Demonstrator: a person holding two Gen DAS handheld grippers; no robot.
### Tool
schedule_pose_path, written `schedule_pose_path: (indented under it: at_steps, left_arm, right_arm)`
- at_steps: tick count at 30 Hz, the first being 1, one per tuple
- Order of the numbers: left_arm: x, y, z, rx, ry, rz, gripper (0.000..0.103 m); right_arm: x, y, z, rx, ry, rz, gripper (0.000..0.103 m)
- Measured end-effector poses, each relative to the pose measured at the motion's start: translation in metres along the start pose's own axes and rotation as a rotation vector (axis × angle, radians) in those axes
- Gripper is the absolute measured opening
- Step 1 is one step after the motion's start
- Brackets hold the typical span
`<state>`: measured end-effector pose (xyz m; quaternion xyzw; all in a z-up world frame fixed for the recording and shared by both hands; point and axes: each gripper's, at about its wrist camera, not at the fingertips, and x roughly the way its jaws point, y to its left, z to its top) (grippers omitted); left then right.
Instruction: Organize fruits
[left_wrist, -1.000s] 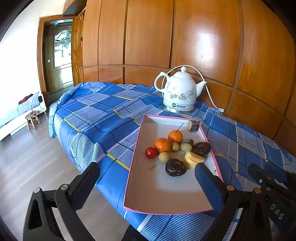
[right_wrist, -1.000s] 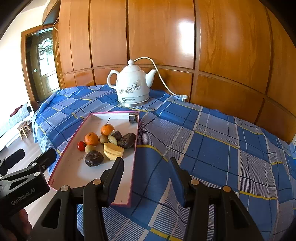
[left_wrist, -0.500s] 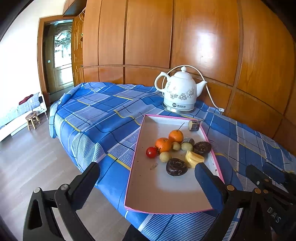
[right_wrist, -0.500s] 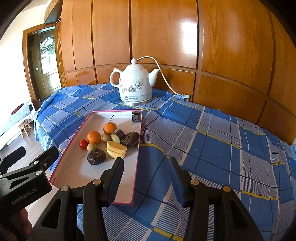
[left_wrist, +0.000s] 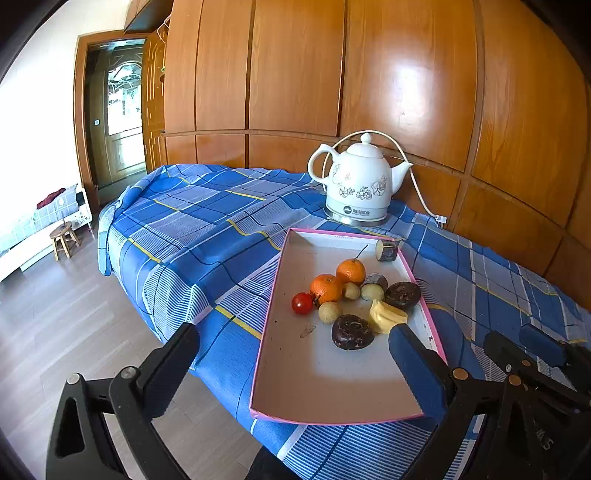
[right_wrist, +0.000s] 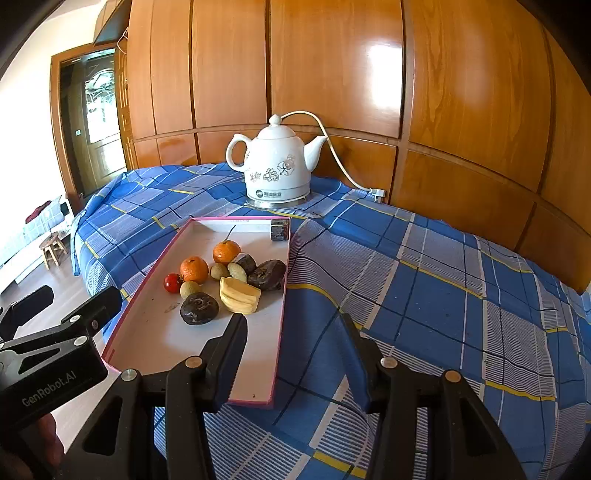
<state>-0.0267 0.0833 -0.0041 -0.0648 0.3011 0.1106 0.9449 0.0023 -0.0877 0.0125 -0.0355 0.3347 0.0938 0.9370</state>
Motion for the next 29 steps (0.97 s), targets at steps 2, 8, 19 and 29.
schedule_pose_path:
  at_steps: [2, 8, 19, 29]
  left_arm:
    - [-0.0004, -0.0006, 0.0002, 0.004, -0.001, 0.004, 0.103]
    - [-0.0005, -0.0001, 0.001, 0.002, 0.001, 0.0, 0.103]
    - [0.0011, 0.001, 0.0015, 0.006, 0.004, 0.0, 0.103]
    - [0.0022, -0.0032, 0.002, 0.029, 0.012, -0.016, 0.101]
  right_arm:
    - [-0.0001, 0.0004, 0.0, -0.002, -0.001, 0.0, 0.05]
    - [-0.0003, 0.0016, -0.0004, -0.003, 0.0, 0.002, 0.05]
    - [0.0017, 0.0024, -0.0004, -0.006, 0.002, 0.006, 0.05]
    - [0.0036, -0.0015, -0.0004, -0.002, 0.007, 0.007, 0.05]
